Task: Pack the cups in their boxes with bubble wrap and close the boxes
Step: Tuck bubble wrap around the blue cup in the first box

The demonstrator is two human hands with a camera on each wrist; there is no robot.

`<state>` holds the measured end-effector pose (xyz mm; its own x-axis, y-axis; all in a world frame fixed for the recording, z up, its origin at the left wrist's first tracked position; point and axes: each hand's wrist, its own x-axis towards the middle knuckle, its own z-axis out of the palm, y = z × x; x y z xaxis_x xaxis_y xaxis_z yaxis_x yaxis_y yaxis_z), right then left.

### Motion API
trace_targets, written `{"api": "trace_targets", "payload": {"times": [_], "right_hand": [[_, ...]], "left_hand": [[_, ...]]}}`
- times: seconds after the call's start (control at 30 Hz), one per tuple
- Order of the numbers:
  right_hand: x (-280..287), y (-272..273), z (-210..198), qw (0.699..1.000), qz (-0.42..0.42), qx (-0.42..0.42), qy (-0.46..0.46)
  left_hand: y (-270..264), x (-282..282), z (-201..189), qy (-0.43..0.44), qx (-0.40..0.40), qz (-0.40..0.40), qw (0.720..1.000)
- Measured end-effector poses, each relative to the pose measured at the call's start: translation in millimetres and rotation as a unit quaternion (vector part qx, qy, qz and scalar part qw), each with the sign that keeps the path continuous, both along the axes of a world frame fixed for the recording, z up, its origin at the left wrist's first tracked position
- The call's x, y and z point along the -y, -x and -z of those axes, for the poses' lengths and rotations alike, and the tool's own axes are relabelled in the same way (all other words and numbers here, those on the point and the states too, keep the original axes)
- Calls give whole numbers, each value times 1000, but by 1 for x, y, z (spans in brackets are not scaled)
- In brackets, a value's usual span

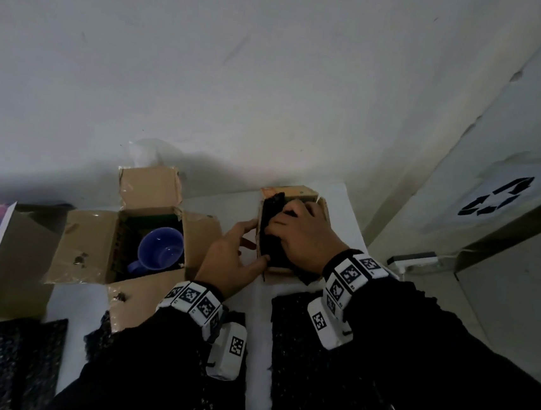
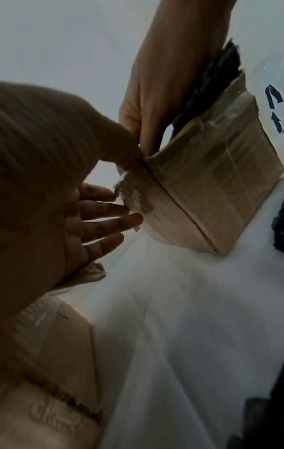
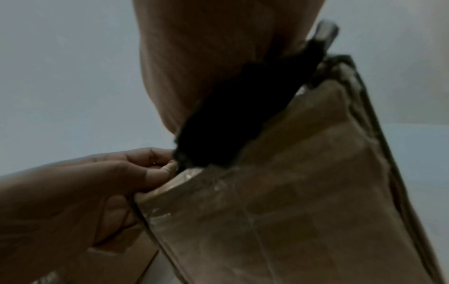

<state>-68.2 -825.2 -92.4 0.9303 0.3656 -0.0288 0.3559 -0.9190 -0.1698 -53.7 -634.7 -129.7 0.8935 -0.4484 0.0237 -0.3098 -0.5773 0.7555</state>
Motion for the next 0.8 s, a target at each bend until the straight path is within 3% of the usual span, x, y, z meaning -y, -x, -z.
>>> {"api": "trace_targets", "payload": {"times": [0.27, 0.4, 0.47, 0.6, 0.73, 0.8], "right_hand": [[-8, -17, -8, 999, 6, -11, 36], [-7, -7, 2, 990, 29, -5, -135], [-3, -5, 6, 986, 31, -20, -160], [4, -13, 9, 996, -2, -50, -73], [3, -22, 6, 998, -25, -15, 64], [0, -22, 7, 993, -22, -26, 117]], "left_hand": [[3, 1, -5, -13, -9, -5, 1000], [3, 3, -9, -16, -20, 6, 1000], [3, 4, -10, -20, -24, 6, 999], [2, 3, -10, -27, -32, 1, 999], [5, 1, -11, -31, -19, 2, 999], [9, 2, -11, -32, 38, 12, 999]]}}
